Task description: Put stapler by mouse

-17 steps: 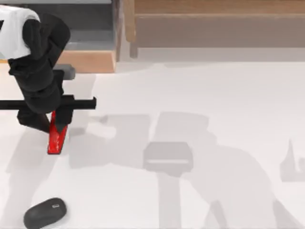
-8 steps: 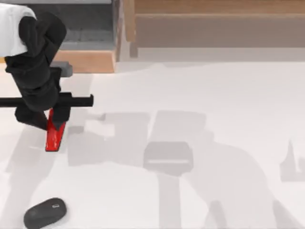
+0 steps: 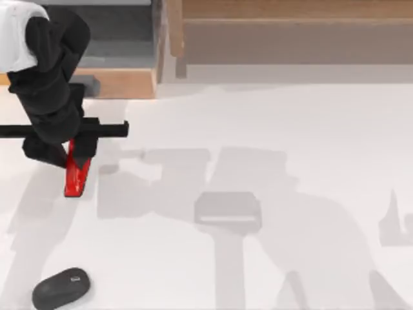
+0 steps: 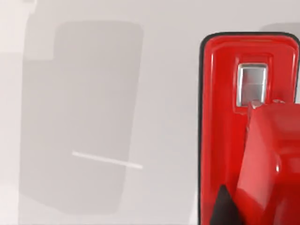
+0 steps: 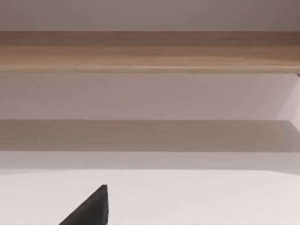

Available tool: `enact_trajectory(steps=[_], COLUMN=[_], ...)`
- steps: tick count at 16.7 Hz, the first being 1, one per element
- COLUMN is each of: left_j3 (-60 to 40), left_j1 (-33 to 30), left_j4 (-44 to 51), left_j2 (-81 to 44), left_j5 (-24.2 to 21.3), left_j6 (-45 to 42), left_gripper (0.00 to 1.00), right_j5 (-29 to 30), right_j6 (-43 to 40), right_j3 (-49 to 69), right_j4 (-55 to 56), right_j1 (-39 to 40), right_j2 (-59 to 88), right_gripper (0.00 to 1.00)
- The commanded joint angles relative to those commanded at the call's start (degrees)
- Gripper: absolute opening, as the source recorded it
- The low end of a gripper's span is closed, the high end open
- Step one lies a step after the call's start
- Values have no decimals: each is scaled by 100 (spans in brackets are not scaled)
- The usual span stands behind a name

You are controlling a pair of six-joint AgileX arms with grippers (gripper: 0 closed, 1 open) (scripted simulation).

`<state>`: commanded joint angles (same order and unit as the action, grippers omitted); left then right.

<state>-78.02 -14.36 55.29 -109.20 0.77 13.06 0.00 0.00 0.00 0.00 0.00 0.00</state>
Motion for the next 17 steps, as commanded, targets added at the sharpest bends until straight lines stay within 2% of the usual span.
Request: enact_trajectory(steps=[17], left_j3=[512], left_j1=[82], left_j4=[-509], left_j2=[-248], left_j5=[-15], left_j6=[20], left_gripper=[0], right_j5=[0], right_j6=[0], right_j3=[0], right_j4=[0], right_j1=[0], right_j2=[0], right_gripper=[100])
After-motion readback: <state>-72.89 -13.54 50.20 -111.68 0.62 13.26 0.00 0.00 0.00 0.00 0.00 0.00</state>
